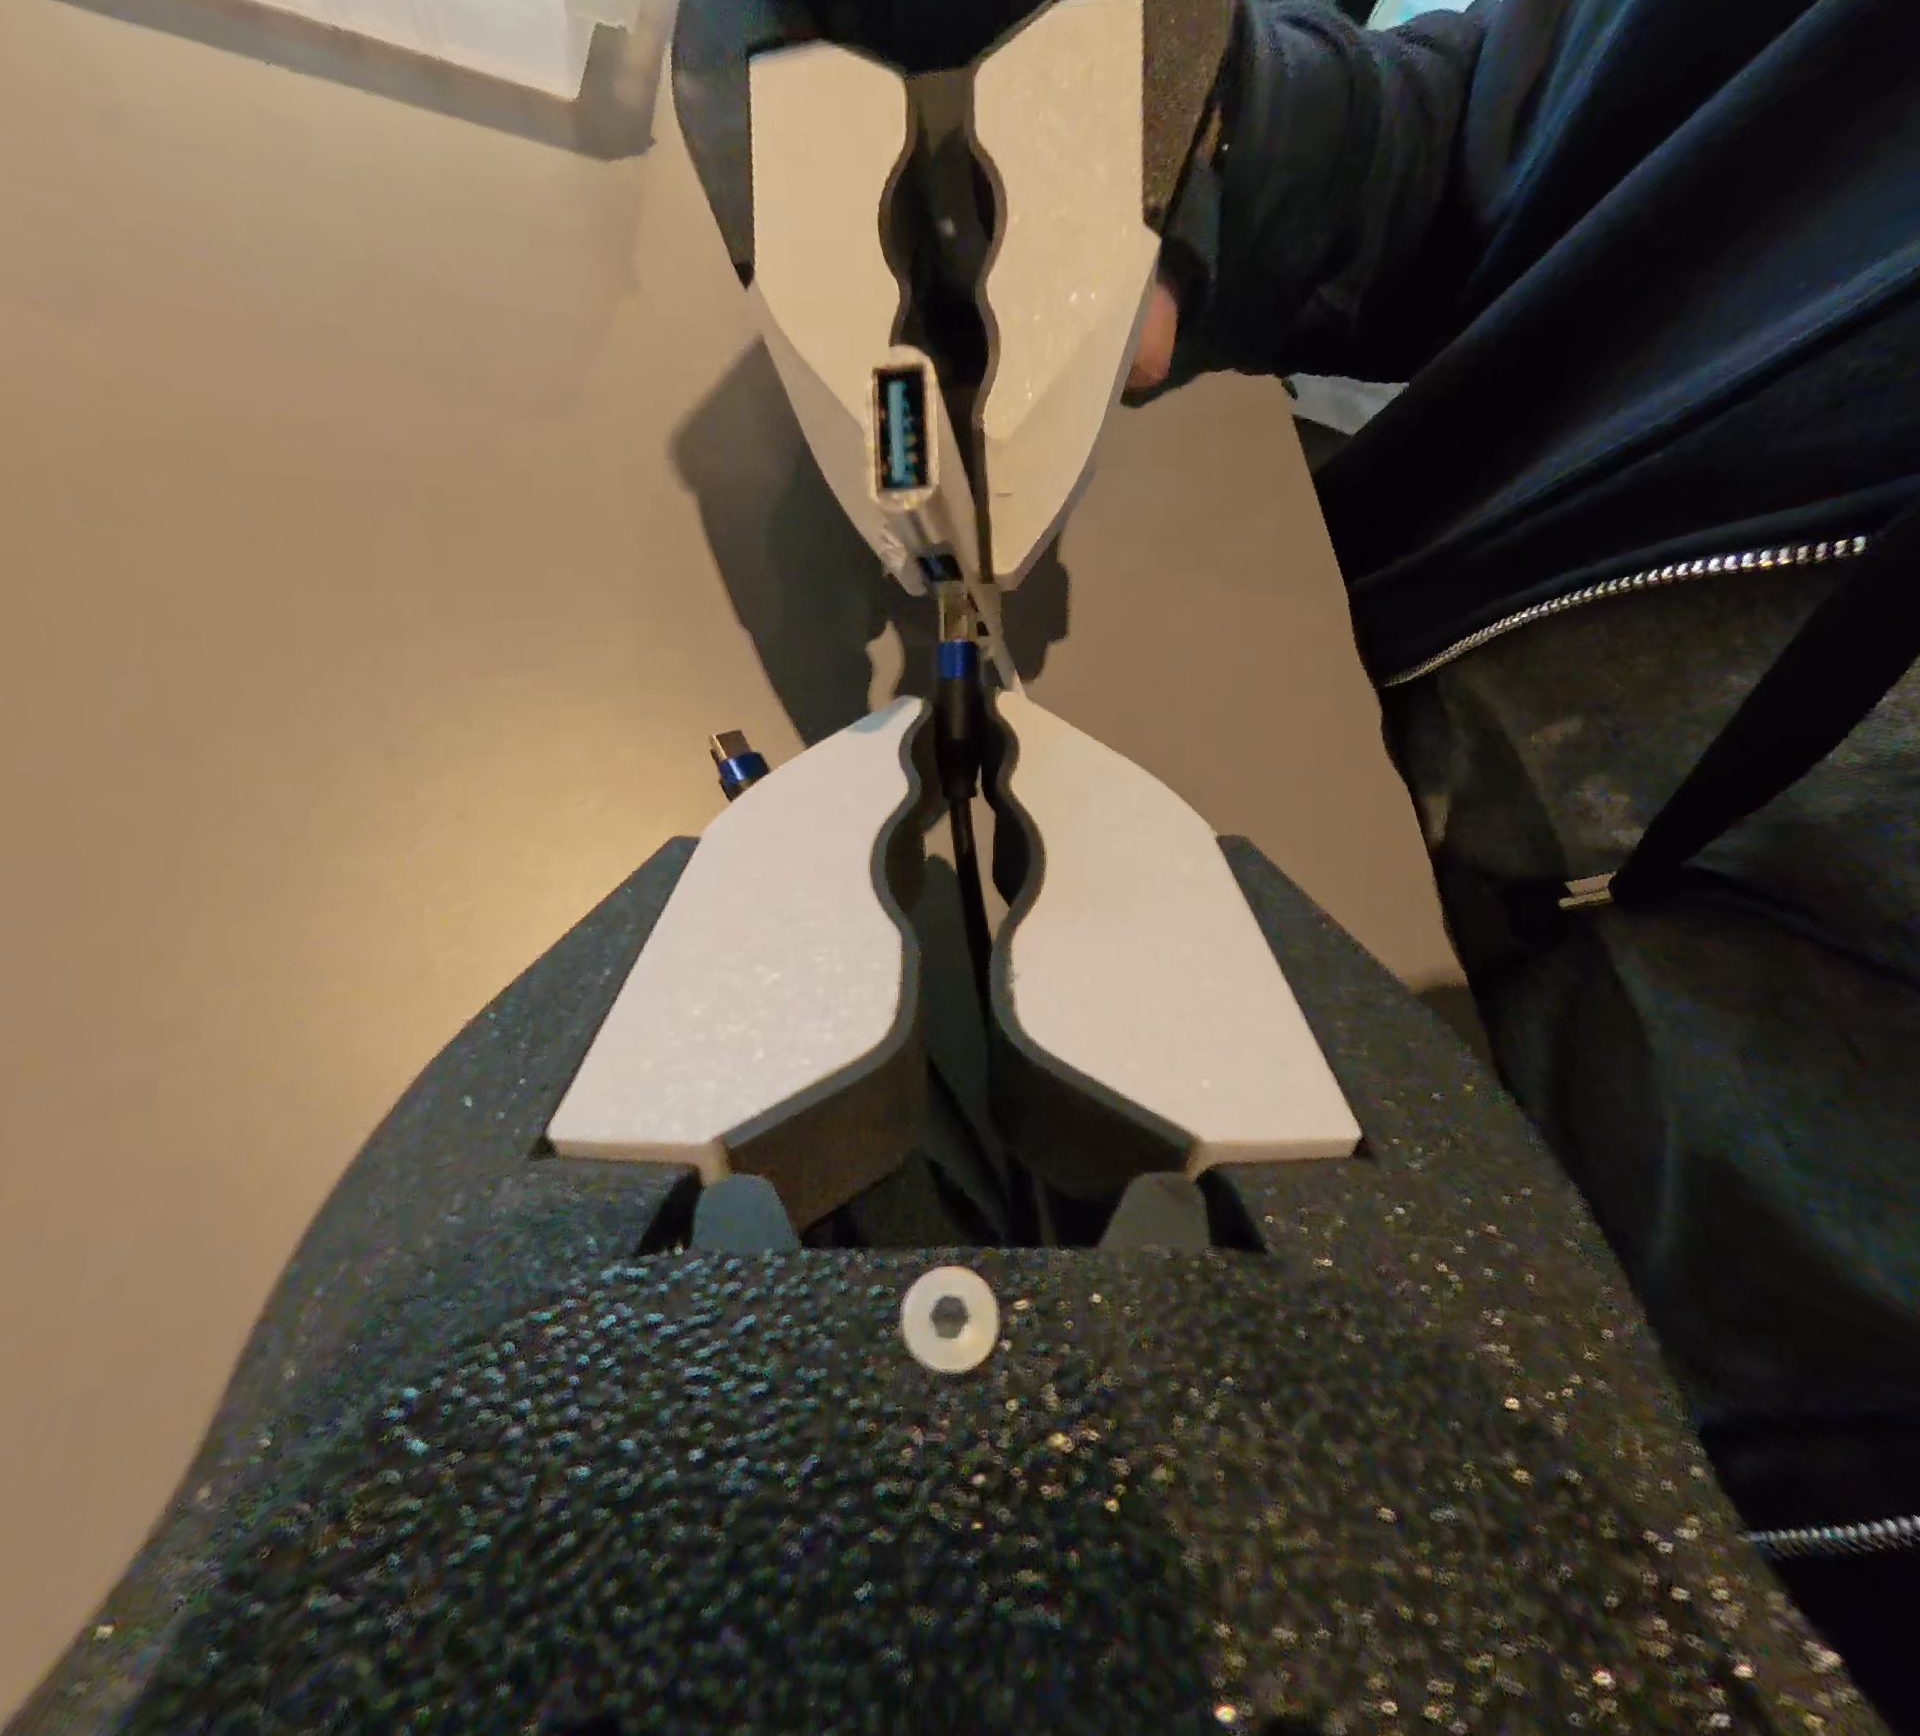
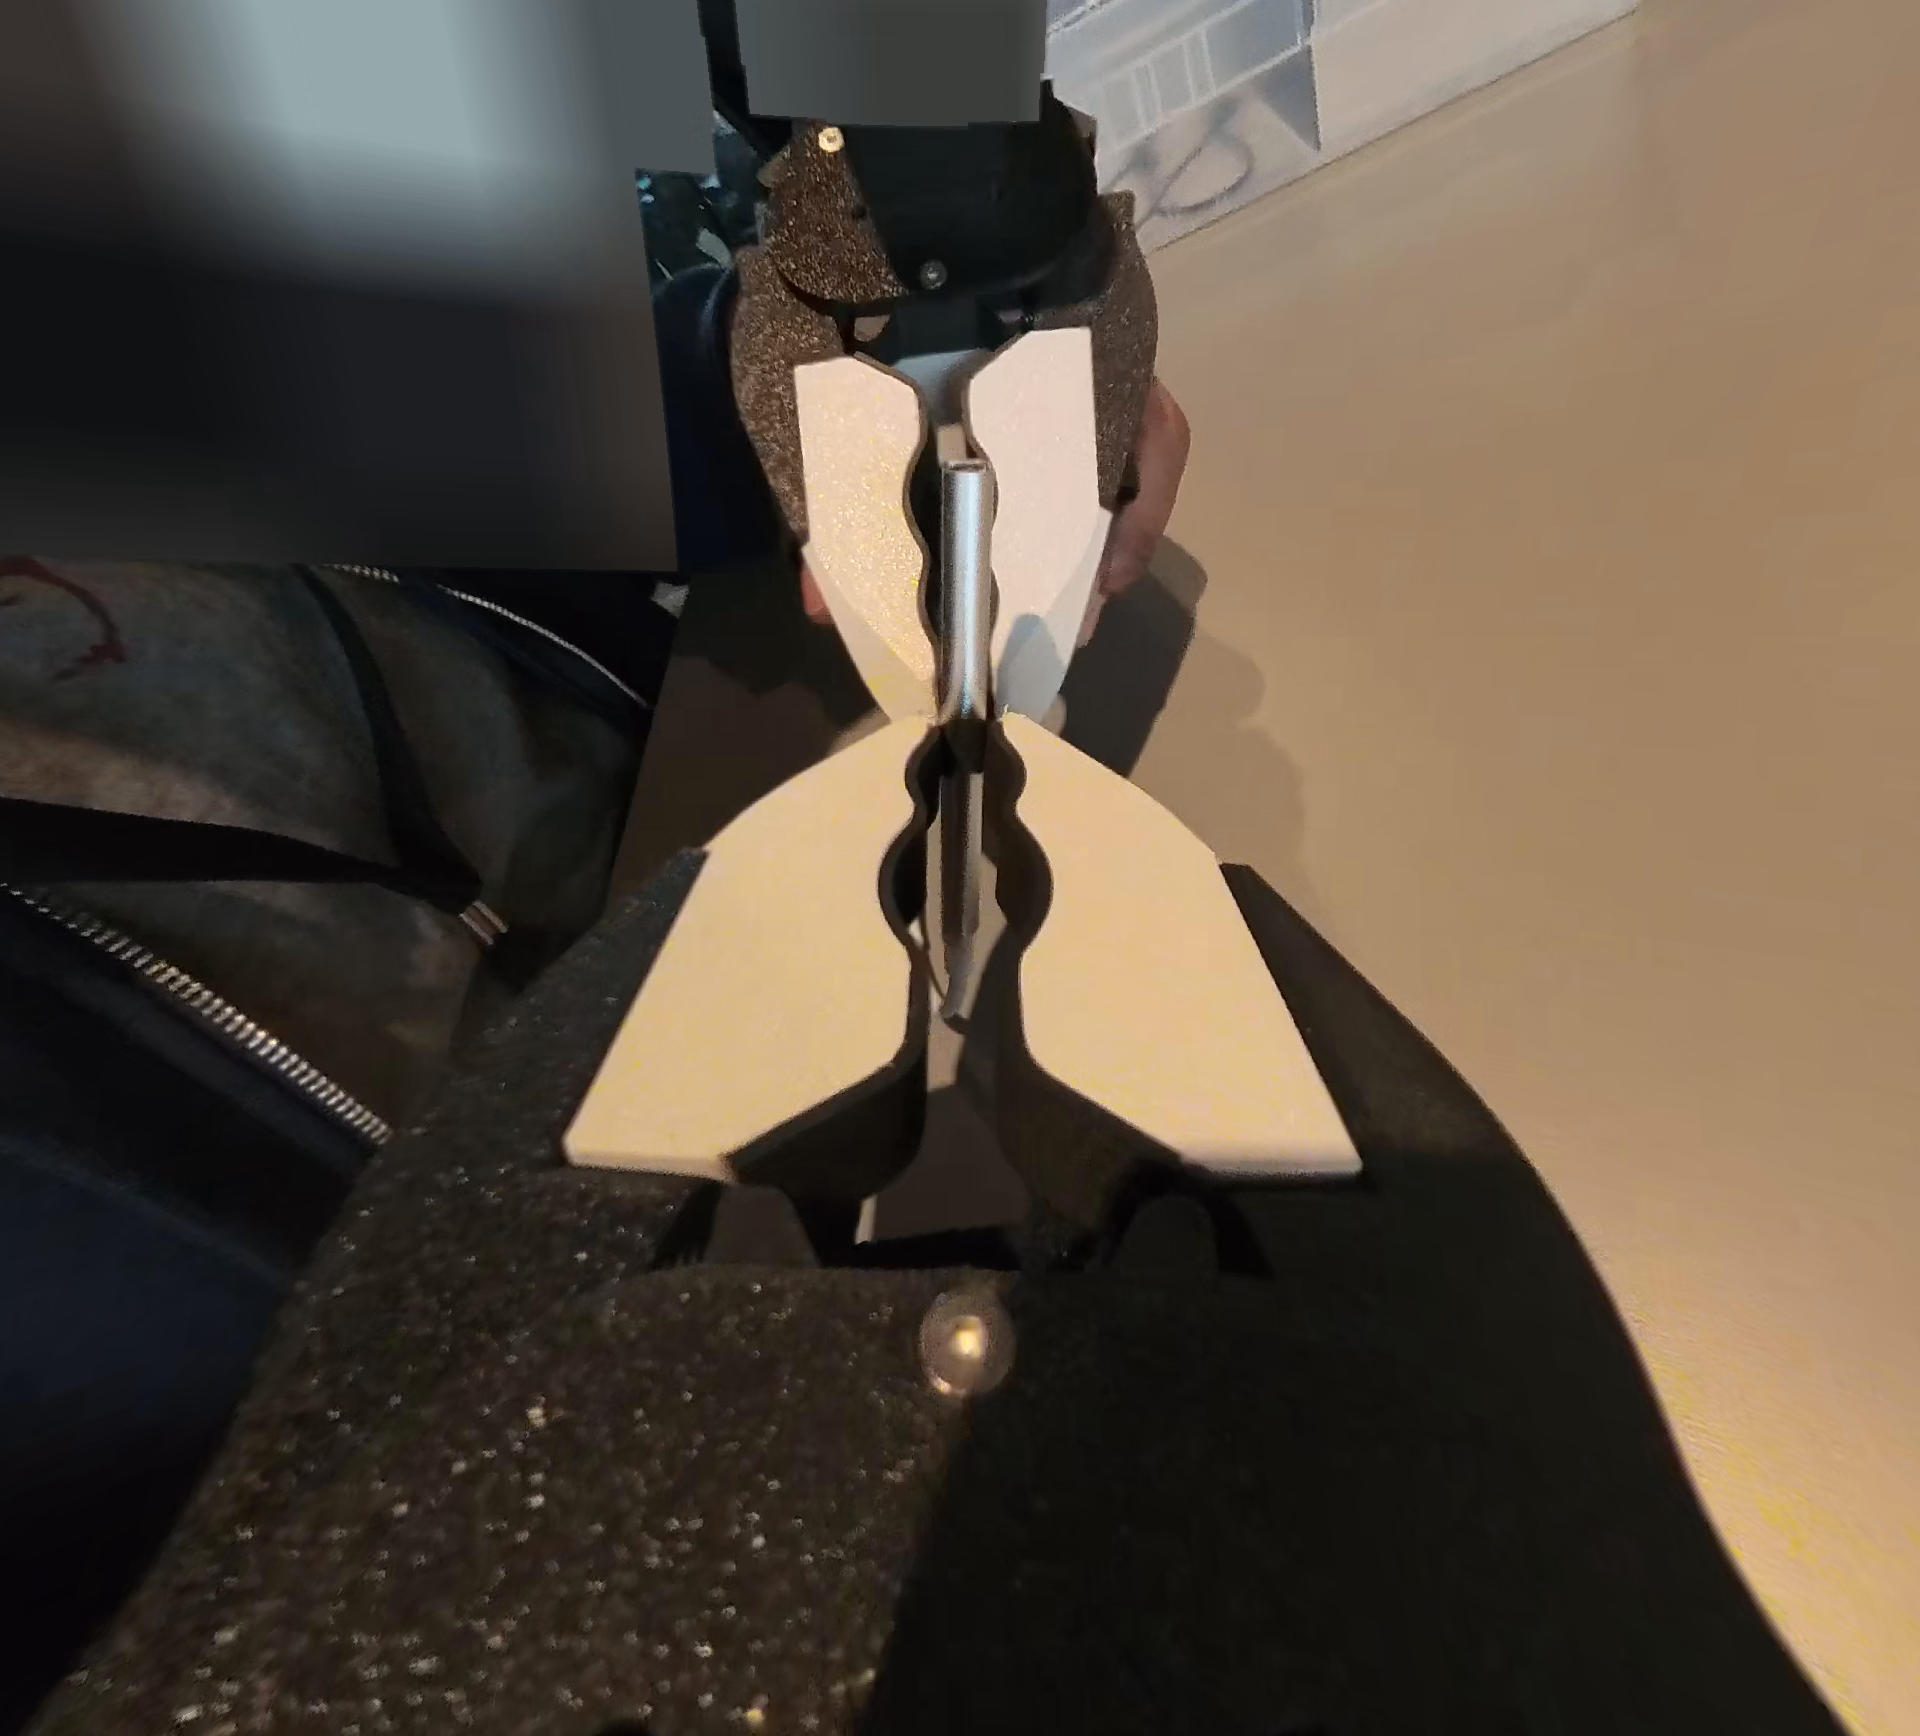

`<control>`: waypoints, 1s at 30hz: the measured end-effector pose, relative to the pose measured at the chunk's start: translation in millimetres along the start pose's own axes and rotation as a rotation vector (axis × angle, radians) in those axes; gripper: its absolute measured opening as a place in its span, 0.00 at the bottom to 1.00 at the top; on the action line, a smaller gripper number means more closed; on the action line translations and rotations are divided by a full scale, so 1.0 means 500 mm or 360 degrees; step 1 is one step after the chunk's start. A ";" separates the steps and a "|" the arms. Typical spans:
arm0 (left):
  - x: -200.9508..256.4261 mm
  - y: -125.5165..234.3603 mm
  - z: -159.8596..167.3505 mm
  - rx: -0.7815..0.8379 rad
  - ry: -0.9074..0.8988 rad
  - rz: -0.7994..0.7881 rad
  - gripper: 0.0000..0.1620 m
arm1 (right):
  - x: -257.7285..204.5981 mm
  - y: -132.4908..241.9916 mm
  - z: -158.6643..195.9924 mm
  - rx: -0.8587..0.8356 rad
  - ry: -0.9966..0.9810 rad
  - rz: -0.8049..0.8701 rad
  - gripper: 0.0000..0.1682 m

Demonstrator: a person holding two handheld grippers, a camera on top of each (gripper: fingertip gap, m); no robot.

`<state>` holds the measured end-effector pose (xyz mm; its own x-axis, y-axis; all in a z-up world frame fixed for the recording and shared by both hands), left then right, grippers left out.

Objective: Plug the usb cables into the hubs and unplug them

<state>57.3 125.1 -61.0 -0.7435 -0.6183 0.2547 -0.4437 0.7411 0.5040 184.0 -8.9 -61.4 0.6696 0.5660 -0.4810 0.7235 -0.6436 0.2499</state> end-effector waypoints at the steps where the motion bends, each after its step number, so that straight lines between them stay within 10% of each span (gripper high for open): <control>1: 0.001 0.000 0.000 0.0003 -0.0005 -0.0001 0.04 | 0.001 0.000 0.001 0.0013 -0.0006 -0.0015 0.05; 30: 0.016 0.010 -0.007 -0.0133 -0.0044 -0.0153 0.04 | -0.006 -0.005 0.000 0.0074 0.0147 0.0054 0.05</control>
Point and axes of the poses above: each gripper's, where its closed fingertips meet, y back along the fingers, z out of its underside, x = y × z across the jaws, the point moved 10 cm from there along y, back along the fingers, and after that the axes turned 4 degrees about -y, right-handed, at the moved point
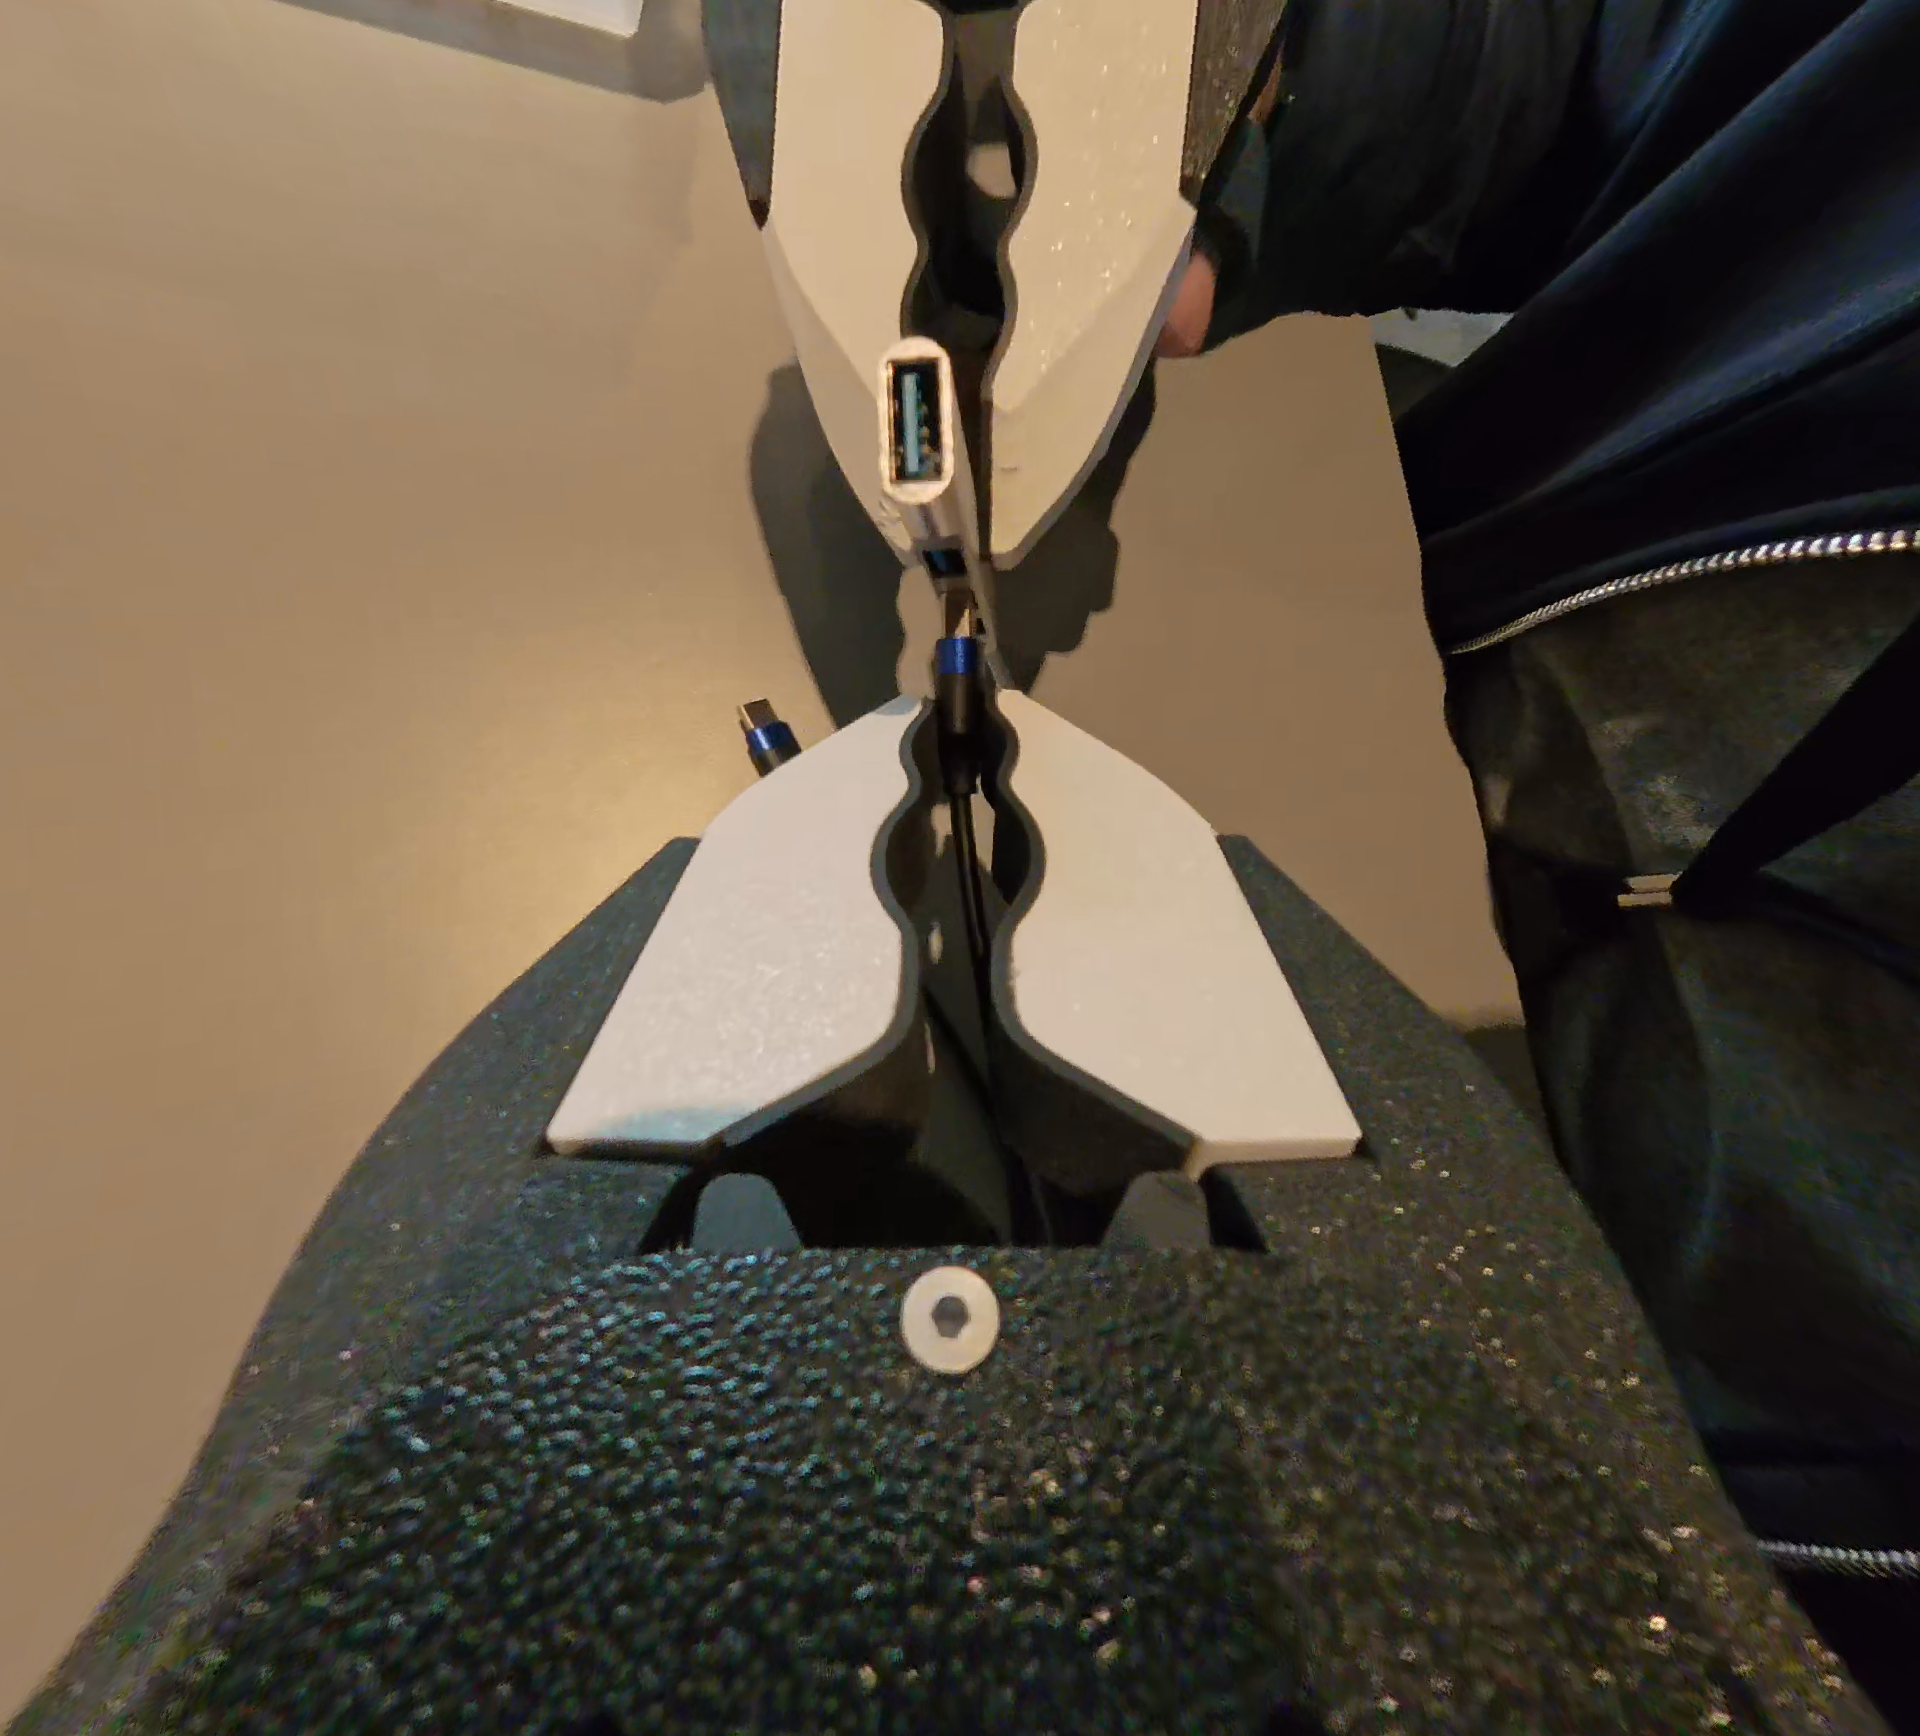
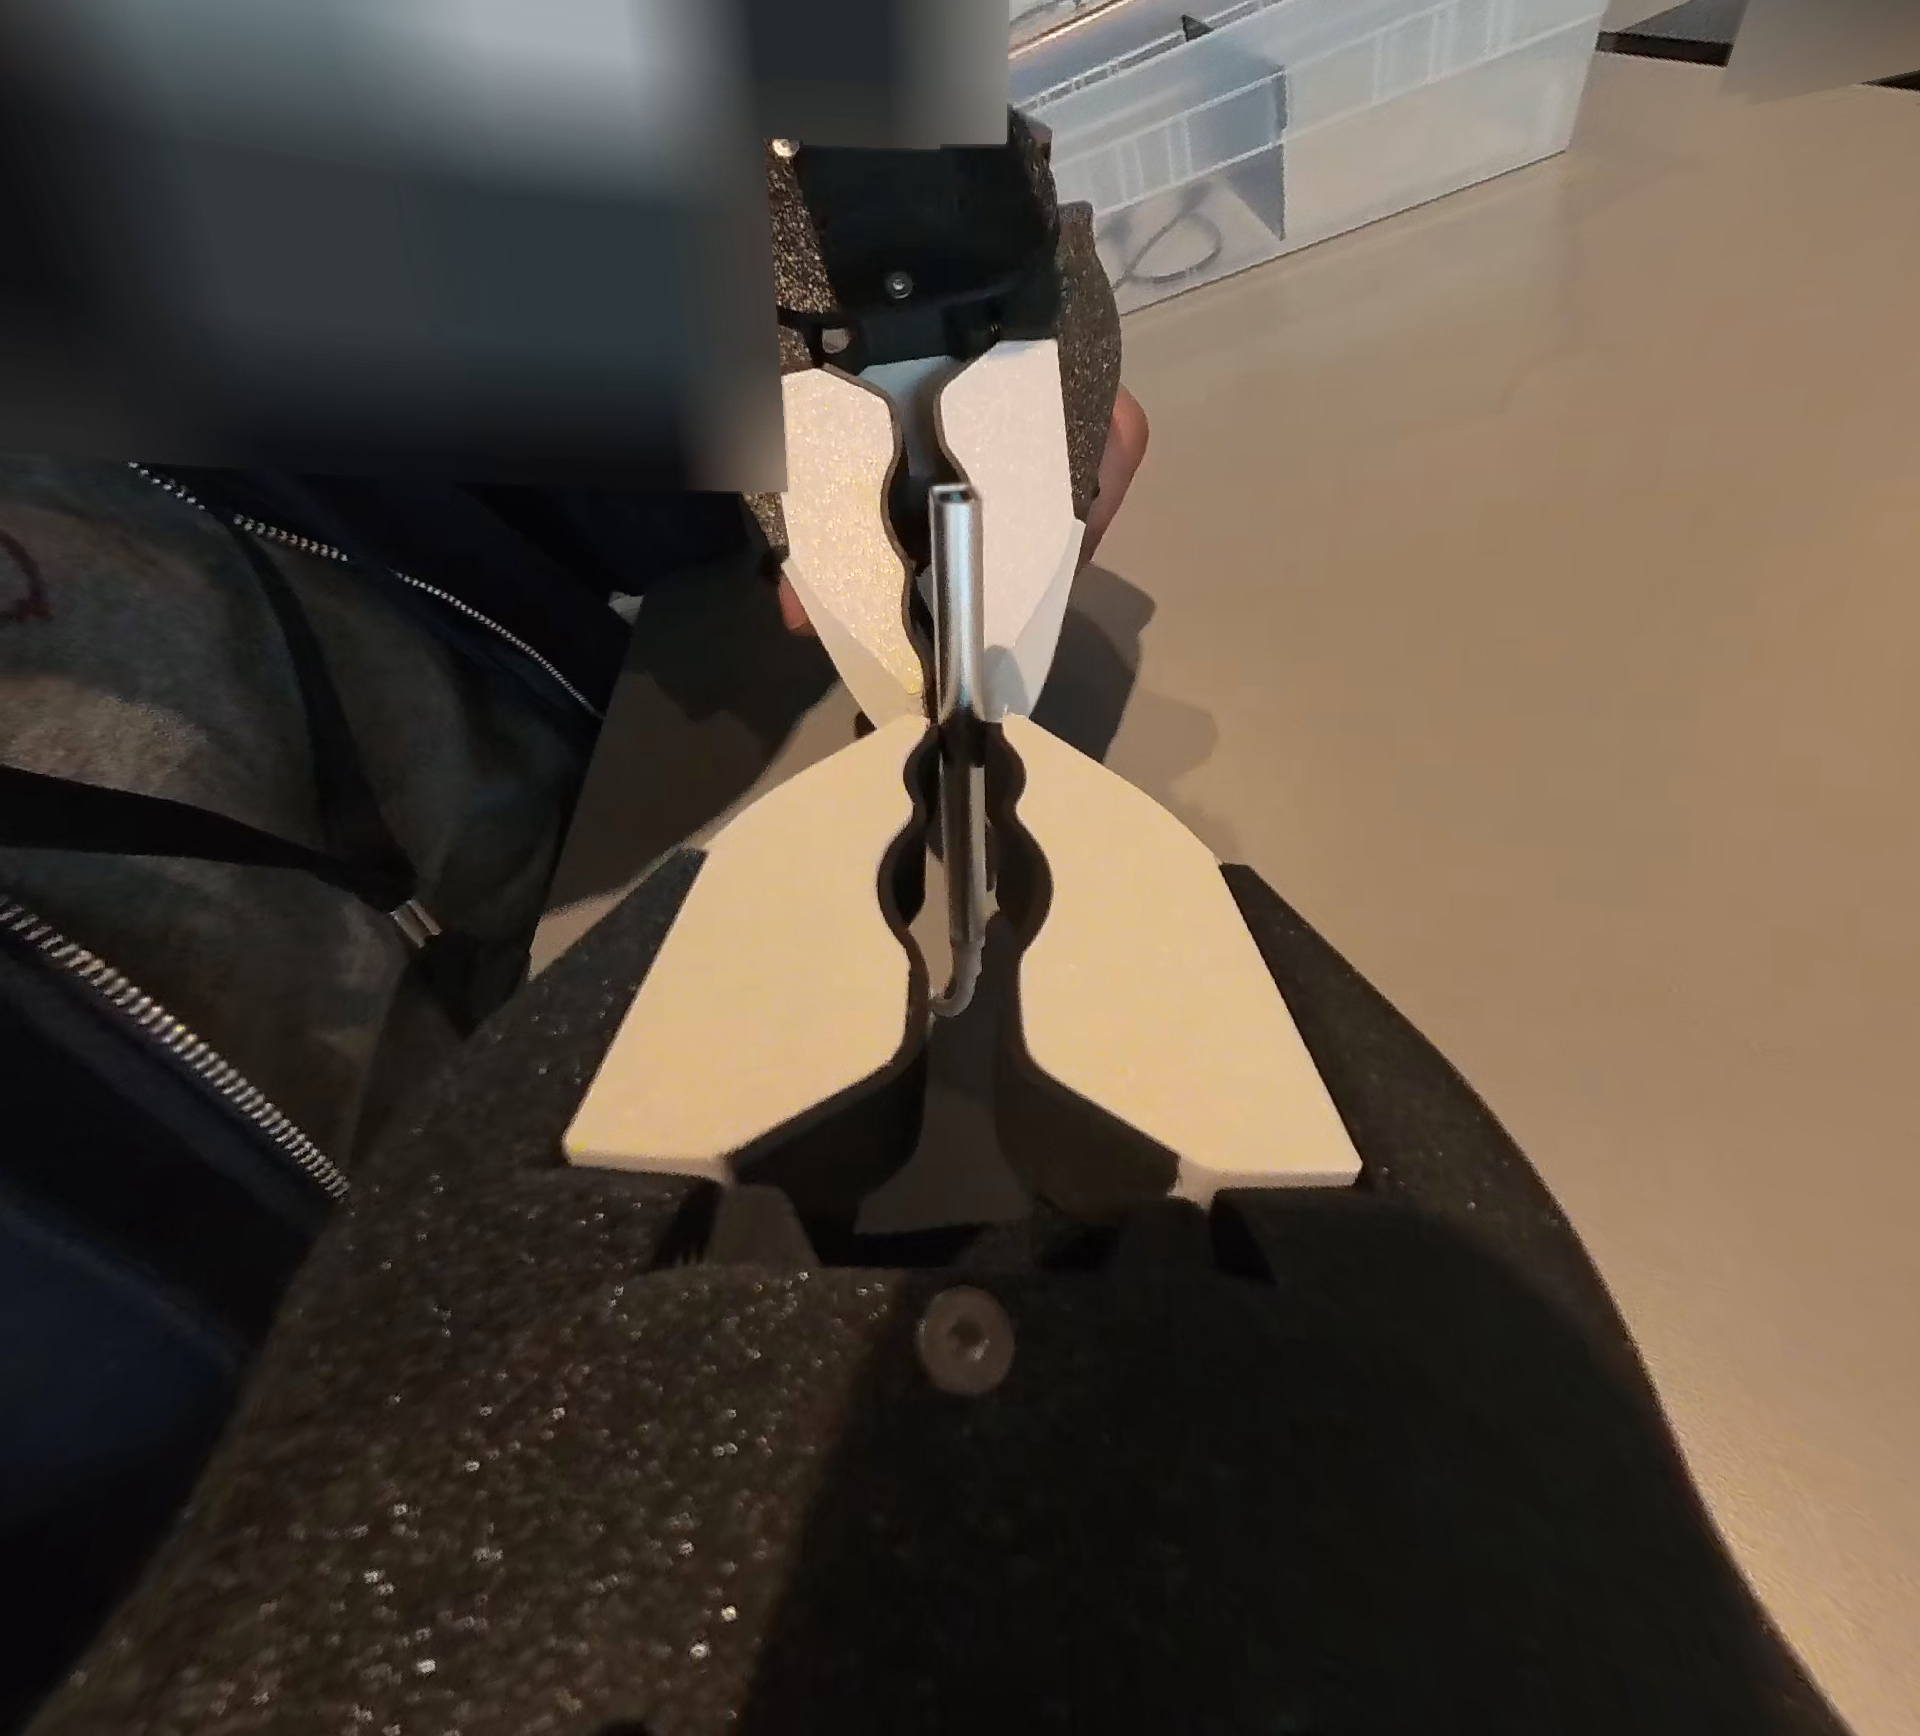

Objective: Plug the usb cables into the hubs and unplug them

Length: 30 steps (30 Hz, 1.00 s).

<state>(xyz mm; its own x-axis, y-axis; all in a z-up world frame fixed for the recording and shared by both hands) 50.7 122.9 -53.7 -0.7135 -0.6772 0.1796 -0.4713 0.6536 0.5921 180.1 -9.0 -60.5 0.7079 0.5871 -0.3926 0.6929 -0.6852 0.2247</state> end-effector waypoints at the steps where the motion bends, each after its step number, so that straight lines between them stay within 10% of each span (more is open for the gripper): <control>1: 0.002 0.000 -0.001 -0.0014 -0.0008 -0.0004 0.04 | -0.001 0.000 0.000 -0.0003 0.0002 -0.0011 0.05; 30: 0.008 -0.002 0.001 -0.0127 -0.0029 -0.0051 0.04 | -0.010 -0.019 -0.008 -0.0115 0.0073 0.0043 0.05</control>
<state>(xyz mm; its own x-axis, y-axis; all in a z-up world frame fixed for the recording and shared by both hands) 48.0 119.9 -54.1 -0.7084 -0.6907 0.1454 -0.4519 0.6020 0.6583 170.7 -3.8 -57.2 0.7310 0.5890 -0.3444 0.6802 -0.6691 0.2994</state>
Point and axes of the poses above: each gripper's, where its closed fingertips meet, y back along the fingers, z out of its underside, x = y × z across the jaws, the point moved 10 cm from there along y, back along the fingers, and after that the axes turned 4 degrees about -y, right-handed, at the moved point
